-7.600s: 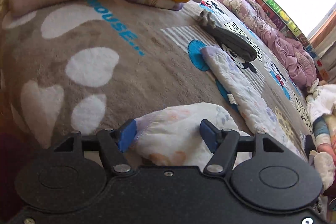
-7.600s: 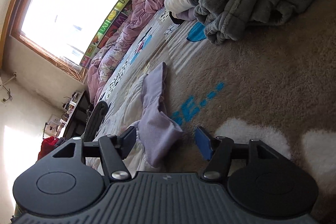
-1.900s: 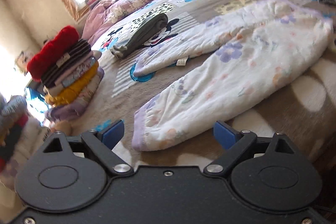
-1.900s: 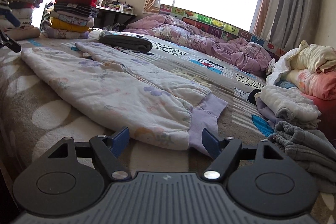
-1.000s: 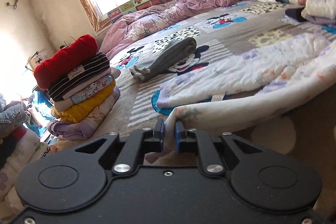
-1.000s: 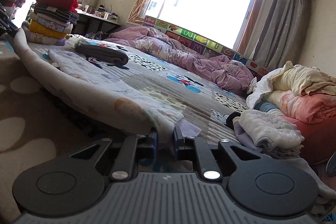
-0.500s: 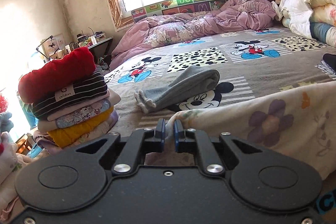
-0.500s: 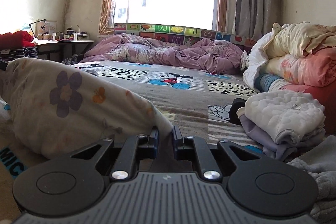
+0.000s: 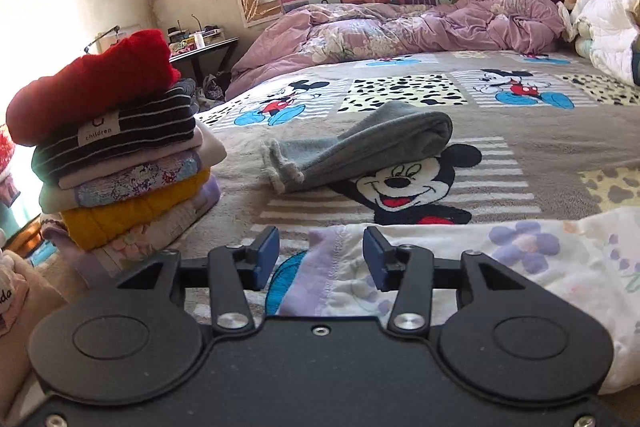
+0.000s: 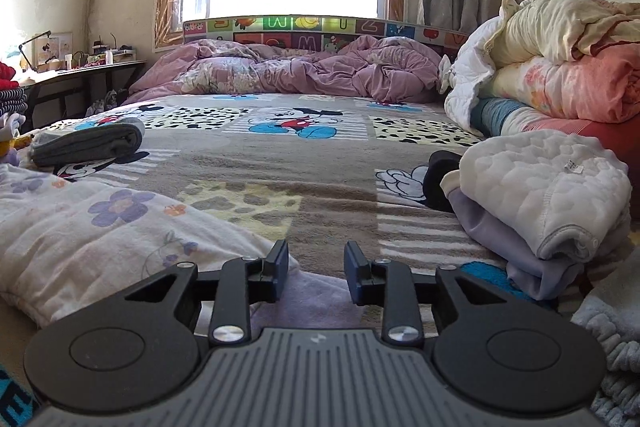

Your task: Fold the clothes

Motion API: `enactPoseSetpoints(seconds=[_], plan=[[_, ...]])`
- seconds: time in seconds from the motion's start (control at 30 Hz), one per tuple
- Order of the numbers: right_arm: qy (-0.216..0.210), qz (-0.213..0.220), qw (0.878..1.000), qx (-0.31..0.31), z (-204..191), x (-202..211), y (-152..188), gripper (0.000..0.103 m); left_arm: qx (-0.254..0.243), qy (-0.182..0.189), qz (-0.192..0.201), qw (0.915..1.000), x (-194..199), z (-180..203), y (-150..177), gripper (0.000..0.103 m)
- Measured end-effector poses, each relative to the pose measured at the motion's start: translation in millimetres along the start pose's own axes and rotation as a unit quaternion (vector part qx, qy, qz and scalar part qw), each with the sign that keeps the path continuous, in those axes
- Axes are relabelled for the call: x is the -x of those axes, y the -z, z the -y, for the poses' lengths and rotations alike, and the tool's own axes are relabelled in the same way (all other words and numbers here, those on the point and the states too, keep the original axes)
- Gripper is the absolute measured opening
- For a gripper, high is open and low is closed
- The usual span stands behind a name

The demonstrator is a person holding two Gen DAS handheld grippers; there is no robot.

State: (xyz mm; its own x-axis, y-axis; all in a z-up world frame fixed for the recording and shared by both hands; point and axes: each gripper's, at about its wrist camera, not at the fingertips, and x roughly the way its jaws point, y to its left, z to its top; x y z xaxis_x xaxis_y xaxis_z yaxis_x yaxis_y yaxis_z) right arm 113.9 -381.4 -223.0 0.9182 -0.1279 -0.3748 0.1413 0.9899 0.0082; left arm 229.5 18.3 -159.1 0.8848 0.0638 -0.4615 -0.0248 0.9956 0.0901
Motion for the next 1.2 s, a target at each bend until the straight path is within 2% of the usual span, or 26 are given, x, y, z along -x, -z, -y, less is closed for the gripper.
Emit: enactPoseSetpoints(seconds=[0.03,0.07,0.1,0.17,0.27,0.37,0.4,0.43,0.5,0.57,0.67,0.7,0.77,0.83,0.87,0.9,0.93,0.97,1.03,1.17,1.2], plan=[[0.001,0.005,1.000,-0.008,2,3,-1,0.041,0.044,0.008,-0.006,0.9990,2,-14,-1,0.047],[-0.001,0.008,1.000,-0.022,6,5,-1,0.049,0.086,0.018,-0.012,0.9961,3,-27,0,0.047],[-0.005,0.008,0.999,-0.035,8,6,0,0.052,0.126,0.027,-0.019,0.9915,4,-40,1,0.047],[-0.014,0.007,0.998,-0.054,12,9,0,0.052,0.193,0.055,-0.039,0.9788,1,-59,5,0.047],[-0.032,0.018,0.998,-0.045,4,18,0,0.052,0.223,0.073,-0.070,0.9695,-8,-64,12,0.047],[-0.054,0.012,0.998,0.006,-17,20,2,0.052,0.237,0.083,-0.086,0.9642,-17,-61,20,0.047],[-0.054,0.000,0.998,0.018,-22,16,3,0.051,0.226,0.093,-0.087,0.9658,-22,-56,22,0.046],[-0.055,-0.017,0.998,0.022,-25,9,6,0.051,0.212,0.105,-0.087,0.9677,-27,-50,24,0.040],[-0.054,-0.040,0.997,0.024,-27,0,9,0.052,0.163,0.085,-0.084,0.9794,-32,-34,24,0.017],[-0.054,-0.042,0.998,0.011,-24,-1,8,0.054,0.146,0.073,-0.054,0.9851,-24,-27,20,0.013],[-0.055,-0.043,0.998,0.002,-21,-2,8,0.055,0.132,0.043,-0.011,0.9902,-13,-29,9,0.013],[-0.055,-0.043,0.998,0.002,-21,-2,9,0.056,0.133,0.033,-0.026,0.9902,-19,-30,10,0.012],[-0.055,-0.043,0.998,0.000,-21,-2,10,0.057,0.136,0.031,-0.081,0.9869,-41,-34,22,0.013],[-0.054,-0.044,0.998,-0.003,-19,-3,10,0.060,0.131,0.017,-0.052,0.9898,-32,-35,19,0.029],[-0.054,-0.044,0.998,-0.005,-19,-3,10,0.061,0.129,0.009,-0.034,0.9910,-26,-35,17,0.034],[-0.053,-0.045,0.998,-0.006,-18,-3,10,0.061,0.127,0.001,-0.016,0.9918,-21,-35,15,0.049],[-0.053,-0.041,0.998,-0.006,-19,-1,10,0.061,0.137,0.003,-0.008,0.9905,-13,-38,11,0.054],[-0.054,-0.033,0.998,-0.005,-19,2,8,0.061,0.149,0.012,-0.013,0.9887,-8,-41,9,0.054],[-0.056,-0.017,0.998,-0.002,-19,9,6,0.060,0.198,0.044,-0.040,0.9785,0,-51,10,0.054],[-0.079,0.013,0.997,-0.011,-18,22,0,0.059,0.266,0.077,-0.105,0.9550,0,-58,25,0.054],[-0.080,0.001,0.997,-0.007,-20,19,2,0.059,0.281,0.088,-0.118,0.9484,-3,-58,29,0.054]])
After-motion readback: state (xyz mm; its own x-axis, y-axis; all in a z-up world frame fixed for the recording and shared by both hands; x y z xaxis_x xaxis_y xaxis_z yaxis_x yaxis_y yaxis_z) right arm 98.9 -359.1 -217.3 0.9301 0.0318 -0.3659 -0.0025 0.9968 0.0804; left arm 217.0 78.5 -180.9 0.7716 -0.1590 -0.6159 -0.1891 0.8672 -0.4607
